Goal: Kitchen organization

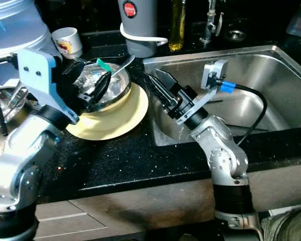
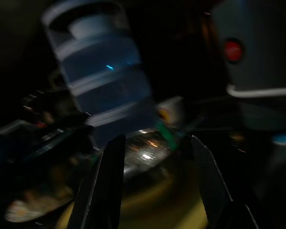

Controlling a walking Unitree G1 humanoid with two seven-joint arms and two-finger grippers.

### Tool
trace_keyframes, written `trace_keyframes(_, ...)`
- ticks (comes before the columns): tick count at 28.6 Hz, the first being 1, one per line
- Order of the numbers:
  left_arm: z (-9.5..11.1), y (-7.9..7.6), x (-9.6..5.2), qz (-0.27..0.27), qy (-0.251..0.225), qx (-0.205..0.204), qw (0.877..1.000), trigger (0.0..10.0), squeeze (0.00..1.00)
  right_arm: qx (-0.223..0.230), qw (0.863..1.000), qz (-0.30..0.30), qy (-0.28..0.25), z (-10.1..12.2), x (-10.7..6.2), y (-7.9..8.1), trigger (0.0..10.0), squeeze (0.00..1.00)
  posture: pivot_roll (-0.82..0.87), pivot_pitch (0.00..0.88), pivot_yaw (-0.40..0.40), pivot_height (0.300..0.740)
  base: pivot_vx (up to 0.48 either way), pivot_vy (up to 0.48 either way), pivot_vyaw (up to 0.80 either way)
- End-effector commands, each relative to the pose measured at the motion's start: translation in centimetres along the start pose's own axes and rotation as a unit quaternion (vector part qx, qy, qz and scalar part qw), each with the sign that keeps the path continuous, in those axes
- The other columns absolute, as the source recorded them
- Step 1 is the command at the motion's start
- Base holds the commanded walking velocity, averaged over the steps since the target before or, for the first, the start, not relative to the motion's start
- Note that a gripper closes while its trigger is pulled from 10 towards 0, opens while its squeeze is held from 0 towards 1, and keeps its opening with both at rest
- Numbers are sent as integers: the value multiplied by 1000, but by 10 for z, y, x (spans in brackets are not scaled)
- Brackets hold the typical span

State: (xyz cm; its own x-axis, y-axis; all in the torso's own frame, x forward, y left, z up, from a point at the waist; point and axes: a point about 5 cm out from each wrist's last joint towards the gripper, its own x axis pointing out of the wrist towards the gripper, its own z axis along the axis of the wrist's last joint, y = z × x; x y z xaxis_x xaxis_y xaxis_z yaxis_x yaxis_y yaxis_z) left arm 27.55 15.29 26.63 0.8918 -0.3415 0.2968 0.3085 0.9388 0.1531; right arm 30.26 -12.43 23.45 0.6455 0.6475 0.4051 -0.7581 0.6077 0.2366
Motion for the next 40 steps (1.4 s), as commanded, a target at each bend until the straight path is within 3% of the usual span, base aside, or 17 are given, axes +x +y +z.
trace_keyframes(1,-5,16,0,9,13,26,1000,10000,0,-21,1000,-9,19,-1,-3,1,10000,0,9,55,-3,740,0,0,0)
trace_keyframes(5,-7,23,1,11,19,38,999,10000,0,-28,999,-6,23,1,-5,2,10000,0,5,57,-3,740,0,0,0)
trace_keyframes(10,-15,44,5,28,31,54,998,10000,0,-38,999,18,33,6,-13,8,10000,0,-8,60,4,740,0,0,0)
trace_keyframes(15,-9,54,18,30,-3,17,999,10000,0,-45,998,38,34,13,-11,15,10000,0,-11,56,6,740,0,0,0)
trace_keyframes(23,-8,58,42,0,-16,-3,1000,10000,0,-60,991,113,34,23,-6,38,10000,0,-25,55,7,740,0,0,0)
trace_keyframes(34,-18,60,69,-32,-8,-49,998,10000,0,-58,986,152,38,30,-7,53,10000,0,-50,70,14,740,0,0,716)
trace_keyframes(40,-26,48,80,-79,11,-56,995,10000,0,-61,986,151,41,34,-7,55,10000,0,-57,83,14,740,0,0,84)
